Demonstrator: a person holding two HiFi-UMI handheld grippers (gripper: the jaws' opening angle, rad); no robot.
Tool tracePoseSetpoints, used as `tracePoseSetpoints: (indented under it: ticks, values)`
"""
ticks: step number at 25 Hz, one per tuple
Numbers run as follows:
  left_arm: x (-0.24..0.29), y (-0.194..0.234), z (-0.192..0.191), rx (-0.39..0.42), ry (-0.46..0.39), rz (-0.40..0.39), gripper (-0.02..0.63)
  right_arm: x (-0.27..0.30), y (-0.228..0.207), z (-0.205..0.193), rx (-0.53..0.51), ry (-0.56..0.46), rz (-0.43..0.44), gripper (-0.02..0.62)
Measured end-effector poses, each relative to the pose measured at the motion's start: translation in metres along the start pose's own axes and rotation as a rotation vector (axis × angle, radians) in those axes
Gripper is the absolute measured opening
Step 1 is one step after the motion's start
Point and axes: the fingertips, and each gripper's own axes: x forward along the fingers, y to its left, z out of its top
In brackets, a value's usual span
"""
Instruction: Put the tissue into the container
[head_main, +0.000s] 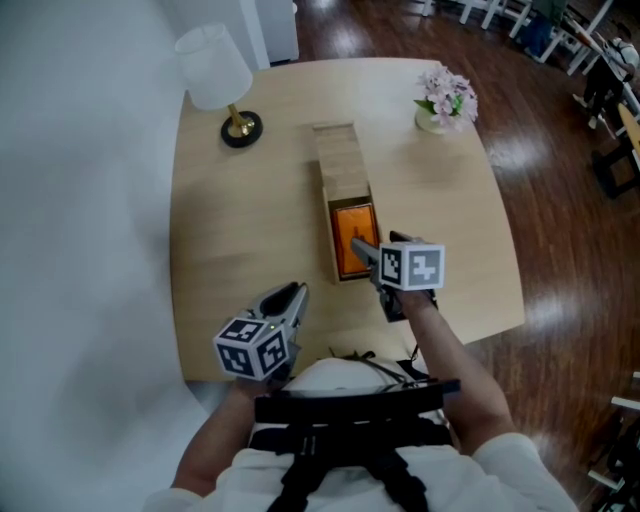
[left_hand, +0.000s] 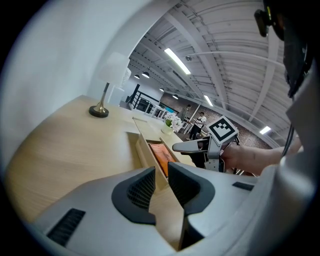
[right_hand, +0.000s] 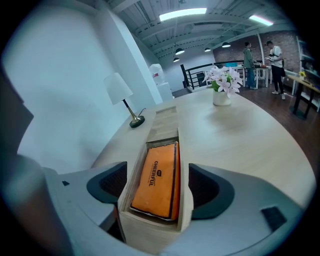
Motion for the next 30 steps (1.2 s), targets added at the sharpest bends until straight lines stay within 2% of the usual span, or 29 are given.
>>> tracePoseSetpoints:
  ticks: [9, 18, 20, 23, 24, 26, 30]
  values:
    - [0.011, -0.024, 0.003, 0.008, -0.012, -0.038, 0.078, -0.019, -0.022, 0.001, 0.002, -0.019, 0.004, 0.386]
    - [0.022, -0.044, 0.004, 0.03, -0.01, -0.06, 0.075, -0.033, -0.043, -0.004, -0.011, -0.014, 0.01, 0.279]
    - [0.025, -0.047, 0.005, 0.034, -0.01, -0.058, 0.049, -0.036, -0.047, -0.004, -0.011, -0.014, 0.014, 0.263]
    - [0.027, -0.053, 0.006, 0.035, -0.015, -0.058, 0.048, -0.043, -0.051, -0.005, -0.026, -0.016, 0.021, 0.223]
    - [0.027, -0.055, 0.007, 0.035, -0.016, -0.057, 0.025, -0.045, -0.051, -0.004, -0.033, -0.018, 0.023, 0.213]
    - [0.028, -0.059, 0.008, 0.036, -0.018, -0.057, 0.023, -0.049, -0.053, -0.004, -0.042, -0.025, 0.03, 0.163]
    - [0.027, -0.067, 0.012, 0.036, -0.025, -0.063, 0.011, -0.057, -0.058, -0.005, -0.049, -0.032, 0.041, 0.109]
